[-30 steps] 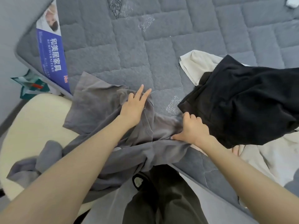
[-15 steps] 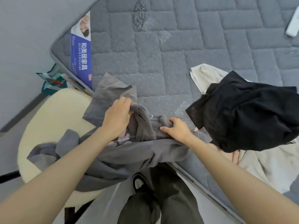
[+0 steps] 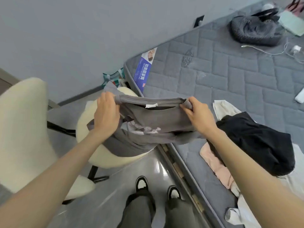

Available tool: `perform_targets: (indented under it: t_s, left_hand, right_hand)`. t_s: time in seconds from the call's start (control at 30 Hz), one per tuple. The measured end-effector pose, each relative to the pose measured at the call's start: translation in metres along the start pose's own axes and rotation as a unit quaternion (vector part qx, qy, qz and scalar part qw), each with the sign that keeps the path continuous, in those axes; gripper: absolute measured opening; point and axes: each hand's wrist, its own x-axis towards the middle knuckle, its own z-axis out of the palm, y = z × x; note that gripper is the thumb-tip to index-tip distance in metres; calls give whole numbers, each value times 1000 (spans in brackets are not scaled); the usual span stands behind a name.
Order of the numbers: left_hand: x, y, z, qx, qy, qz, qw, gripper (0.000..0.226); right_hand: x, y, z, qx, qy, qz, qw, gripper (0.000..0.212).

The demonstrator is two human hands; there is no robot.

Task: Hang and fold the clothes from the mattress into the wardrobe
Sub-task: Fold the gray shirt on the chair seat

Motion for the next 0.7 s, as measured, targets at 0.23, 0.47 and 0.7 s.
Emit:
perform_targets:
  t_s: [0.23, 0.47, 0.7]
  left_hand:
    - [-63, 31, -109, 4, 105, -25, 994, 12]
    - [-170, 105, -184, -5, 248, -46, 968, 24]
    - [-254, 158, -237, -10, 370, -97, 924, 25]
  right_hand:
    - [-45, -76, -90, -28, 86, -144, 985, 42]
    - [-129, -99, -174, 16, 148, -239, 959, 42]
    - [-215, -113, -246, 32, 214, -292, 932, 45]
